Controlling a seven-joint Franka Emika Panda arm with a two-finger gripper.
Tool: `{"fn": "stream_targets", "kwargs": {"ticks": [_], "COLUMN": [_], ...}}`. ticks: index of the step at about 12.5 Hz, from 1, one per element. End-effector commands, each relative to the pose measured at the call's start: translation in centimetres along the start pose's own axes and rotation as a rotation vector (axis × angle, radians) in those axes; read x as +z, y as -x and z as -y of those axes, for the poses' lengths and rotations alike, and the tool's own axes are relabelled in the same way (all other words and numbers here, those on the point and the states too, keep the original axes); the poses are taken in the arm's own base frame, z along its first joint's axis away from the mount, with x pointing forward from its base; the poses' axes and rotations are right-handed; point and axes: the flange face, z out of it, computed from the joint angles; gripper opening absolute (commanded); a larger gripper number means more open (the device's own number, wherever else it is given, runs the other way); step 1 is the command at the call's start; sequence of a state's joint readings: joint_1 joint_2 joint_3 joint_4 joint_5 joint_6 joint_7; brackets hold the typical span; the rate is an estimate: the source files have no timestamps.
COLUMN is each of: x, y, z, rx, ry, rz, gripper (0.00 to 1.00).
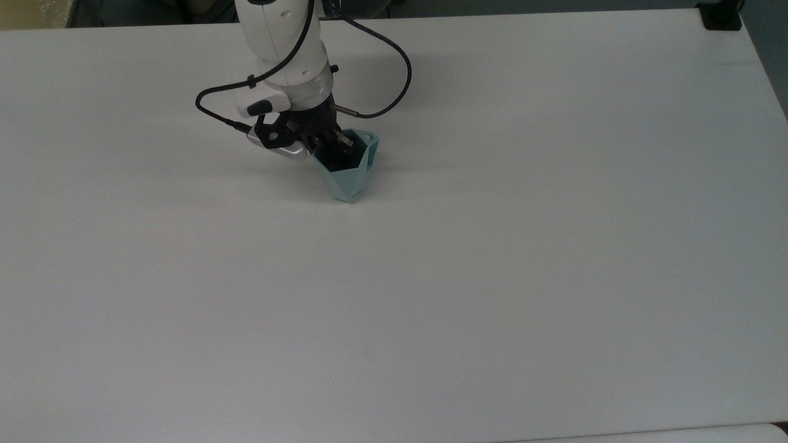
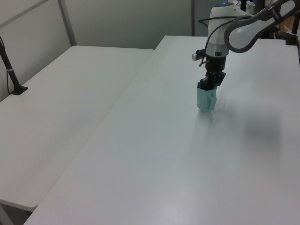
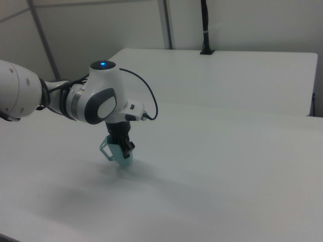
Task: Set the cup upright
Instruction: 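Lower the upright cup onto the table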
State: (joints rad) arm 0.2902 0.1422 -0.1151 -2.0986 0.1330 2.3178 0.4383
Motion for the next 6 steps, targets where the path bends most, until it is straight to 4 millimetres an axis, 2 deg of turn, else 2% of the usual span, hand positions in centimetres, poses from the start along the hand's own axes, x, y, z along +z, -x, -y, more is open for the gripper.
{"fn": "stream_targets", "kwargs": {"ticks": [1,2,3,4,6], "x": [0.15,0.27,0.15,0.06,-0.39], "y": [-0.30,-0.25,-0.25,-0.25,-0.14], "z": [-0.12,-0.22,-0.20,-0.19,-0.12], "rx": [-0.013,-0.013,-0.013,-0.014,-0.019], "ry": [-0.024,-0.017,-0.018,-0.019,-0.016], "rz": [-0.026,-0.011,-0.011,-0.012,-0.015], "gripper": [0.00,0.04,0.27,0.40,0.83]}}
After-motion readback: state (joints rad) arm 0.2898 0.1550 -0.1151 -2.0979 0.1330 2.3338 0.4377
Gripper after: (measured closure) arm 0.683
